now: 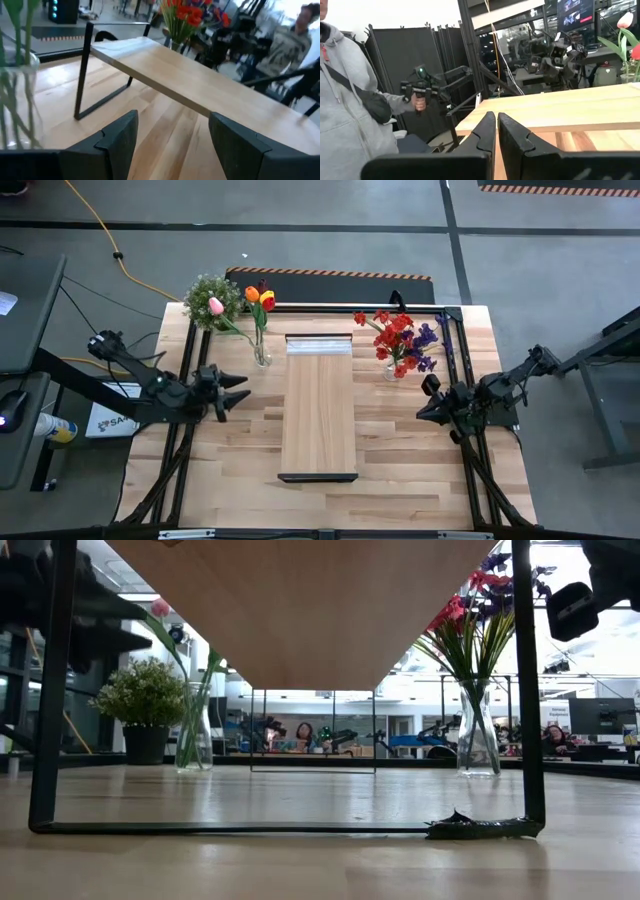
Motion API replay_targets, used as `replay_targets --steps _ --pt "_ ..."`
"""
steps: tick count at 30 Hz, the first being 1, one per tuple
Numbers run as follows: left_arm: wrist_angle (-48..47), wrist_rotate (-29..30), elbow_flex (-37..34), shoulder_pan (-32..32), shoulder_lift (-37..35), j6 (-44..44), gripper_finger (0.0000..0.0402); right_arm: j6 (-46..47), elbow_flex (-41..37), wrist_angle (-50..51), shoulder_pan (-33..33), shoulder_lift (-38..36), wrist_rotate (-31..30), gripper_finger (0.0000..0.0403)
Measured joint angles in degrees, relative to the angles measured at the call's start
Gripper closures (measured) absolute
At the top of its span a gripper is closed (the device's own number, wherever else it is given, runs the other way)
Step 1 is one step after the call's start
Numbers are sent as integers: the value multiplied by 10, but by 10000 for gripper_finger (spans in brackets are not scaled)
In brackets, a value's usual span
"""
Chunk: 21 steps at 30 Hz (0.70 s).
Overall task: Pick and place flowers into a vace then onto a shelf
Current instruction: Put the left transparent vase with tulips on the shelf
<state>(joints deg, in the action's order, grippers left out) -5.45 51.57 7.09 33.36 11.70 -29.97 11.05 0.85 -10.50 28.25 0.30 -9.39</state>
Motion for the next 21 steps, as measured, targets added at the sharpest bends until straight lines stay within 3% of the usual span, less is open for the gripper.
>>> replay_targets --steps 4,11,21 --pt "113 0 -58 0 0 29 126 4 0 -2 0 0 0 391" --pt "129 -14 -62 -33 0 45 126 3 0 -18 0 0 1 391" --pt "123 -218 -63 -231 1 66 126 -36 0 -23 0 0 -23 391"
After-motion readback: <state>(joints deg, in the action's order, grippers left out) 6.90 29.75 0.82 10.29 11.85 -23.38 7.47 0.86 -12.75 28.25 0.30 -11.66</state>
